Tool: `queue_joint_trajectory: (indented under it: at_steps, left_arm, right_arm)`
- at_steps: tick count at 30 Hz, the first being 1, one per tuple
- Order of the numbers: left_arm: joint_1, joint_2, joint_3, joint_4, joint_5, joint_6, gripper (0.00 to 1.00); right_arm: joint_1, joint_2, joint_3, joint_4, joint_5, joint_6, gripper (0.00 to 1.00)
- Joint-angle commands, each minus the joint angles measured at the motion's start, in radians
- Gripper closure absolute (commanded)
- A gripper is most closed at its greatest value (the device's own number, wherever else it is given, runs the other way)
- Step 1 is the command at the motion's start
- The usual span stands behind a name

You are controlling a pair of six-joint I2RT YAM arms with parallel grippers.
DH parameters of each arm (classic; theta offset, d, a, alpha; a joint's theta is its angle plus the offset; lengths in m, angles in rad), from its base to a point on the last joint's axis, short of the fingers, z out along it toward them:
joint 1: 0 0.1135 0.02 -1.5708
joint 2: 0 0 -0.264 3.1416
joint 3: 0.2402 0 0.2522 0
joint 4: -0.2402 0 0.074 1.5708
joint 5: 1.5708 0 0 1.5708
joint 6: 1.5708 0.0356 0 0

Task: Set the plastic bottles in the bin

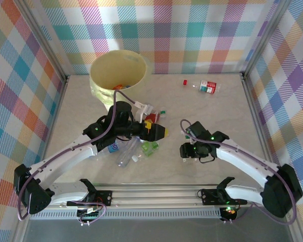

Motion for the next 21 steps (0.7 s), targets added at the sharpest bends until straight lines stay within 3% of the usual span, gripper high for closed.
queue_joint_trajectory:
  at_steps: [1, 5, 12, 21]
  left_arm:
    - [-0.012, 0.006, -0.029, 0.076, -0.04, -0.061, 0.0]
    - [-0.013, 0.026, -0.031, 0.111, -0.063, -0.131, 0.0]
    - [-0.017, 0.079, -0.016, 0.152, -0.049, -0.268, 0.01]
    - [-0.038, 0.081, -0.027, 0.23, -0.045, -0.27, 0.12]
  right_arm:
    - [0.002, -0.083, 0.046, 0.073, -0.119, -0.057, 0.43]
    - [0.002, -0.138, 0.087, 0.136, -0.272, -0.097, 0.43]
    - [0.002, -0.171, 0.12, 0.258, -0.426, -0.109, 0.43]
    - [0.002, -0.139, 0.133, 0.318, -0.579, -0.108, 0.43]
